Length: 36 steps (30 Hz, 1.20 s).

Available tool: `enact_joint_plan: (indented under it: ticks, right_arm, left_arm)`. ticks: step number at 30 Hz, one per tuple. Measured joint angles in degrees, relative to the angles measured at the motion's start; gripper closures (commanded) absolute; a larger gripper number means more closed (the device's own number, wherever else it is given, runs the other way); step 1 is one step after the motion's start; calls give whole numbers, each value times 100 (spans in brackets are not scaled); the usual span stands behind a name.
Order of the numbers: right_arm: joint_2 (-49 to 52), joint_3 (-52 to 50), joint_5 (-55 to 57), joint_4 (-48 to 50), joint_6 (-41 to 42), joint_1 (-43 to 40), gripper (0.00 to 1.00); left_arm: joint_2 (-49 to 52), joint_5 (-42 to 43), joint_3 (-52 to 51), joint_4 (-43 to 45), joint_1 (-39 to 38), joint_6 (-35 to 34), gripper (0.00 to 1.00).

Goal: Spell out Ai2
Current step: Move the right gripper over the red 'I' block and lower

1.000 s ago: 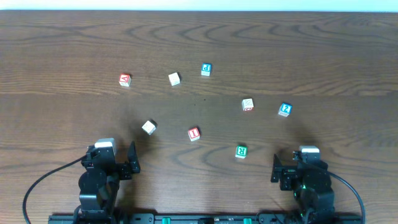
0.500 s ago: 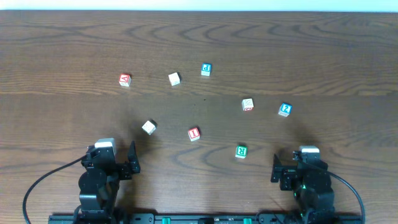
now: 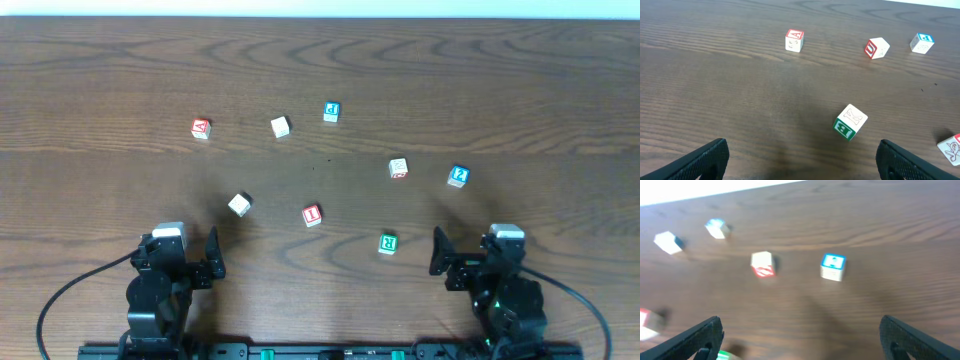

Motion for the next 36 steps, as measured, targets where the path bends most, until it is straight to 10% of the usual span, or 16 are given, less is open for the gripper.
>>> enact_joint_plan:
  ticks: [36]
  right_arm:
    - [0, 0, -2339, -9, 1095, 0, 1]
  left_arm:
    - [0, 0, 0, 0, 0, 0, 5]
